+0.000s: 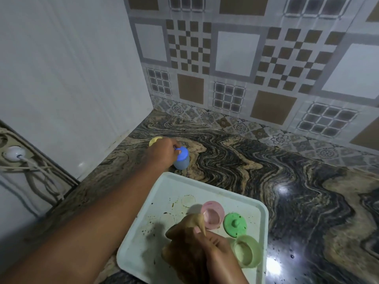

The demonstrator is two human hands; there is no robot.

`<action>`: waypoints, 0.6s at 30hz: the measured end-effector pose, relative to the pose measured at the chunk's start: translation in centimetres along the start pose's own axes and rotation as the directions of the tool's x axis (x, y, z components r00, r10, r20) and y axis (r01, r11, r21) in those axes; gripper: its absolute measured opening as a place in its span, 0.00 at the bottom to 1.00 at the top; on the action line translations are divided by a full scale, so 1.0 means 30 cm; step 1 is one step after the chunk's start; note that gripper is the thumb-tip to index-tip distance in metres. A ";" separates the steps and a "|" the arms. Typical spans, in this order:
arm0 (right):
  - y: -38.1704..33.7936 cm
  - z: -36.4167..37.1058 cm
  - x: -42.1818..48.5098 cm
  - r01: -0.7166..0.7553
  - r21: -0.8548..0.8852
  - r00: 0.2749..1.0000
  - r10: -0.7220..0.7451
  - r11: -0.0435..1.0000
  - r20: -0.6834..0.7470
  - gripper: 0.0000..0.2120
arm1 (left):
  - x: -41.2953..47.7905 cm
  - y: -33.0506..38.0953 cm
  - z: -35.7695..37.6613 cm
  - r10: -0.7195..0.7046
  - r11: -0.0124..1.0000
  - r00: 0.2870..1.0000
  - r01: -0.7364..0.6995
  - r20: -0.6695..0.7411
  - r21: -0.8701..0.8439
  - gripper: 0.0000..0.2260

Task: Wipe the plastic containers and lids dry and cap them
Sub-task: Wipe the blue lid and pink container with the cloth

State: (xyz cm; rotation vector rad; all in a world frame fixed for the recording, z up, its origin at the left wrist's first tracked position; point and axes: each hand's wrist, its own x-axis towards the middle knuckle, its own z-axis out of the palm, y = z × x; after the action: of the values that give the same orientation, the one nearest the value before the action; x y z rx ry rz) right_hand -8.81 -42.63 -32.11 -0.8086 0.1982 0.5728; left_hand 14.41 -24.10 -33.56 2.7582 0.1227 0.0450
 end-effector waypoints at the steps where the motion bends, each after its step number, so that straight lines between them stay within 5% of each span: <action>1: -0.002 -0.005 -0.001 -0.002 -0.007 1.000 0.002 1.000 -0.007 0.25 | 0.002 0.000 0.000 0.001 1.000 1.000 -0.001 0.005 0.007 0.09; 18: -0.031 -0.045 -0.032 0.018 -0.273 0.996 -0.042 0.962 -0.081 0.19 | -0.023 0.025 0.036 0.138 0.990 0.982 -0.142 0.131 0.021 0.19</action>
State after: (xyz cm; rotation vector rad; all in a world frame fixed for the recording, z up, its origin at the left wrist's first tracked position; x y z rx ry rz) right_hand -9.02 -44.52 -32.09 -1.1032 0.1876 0.5436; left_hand 13.83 -25.26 -34.29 2.7862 -0.1069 -0.0983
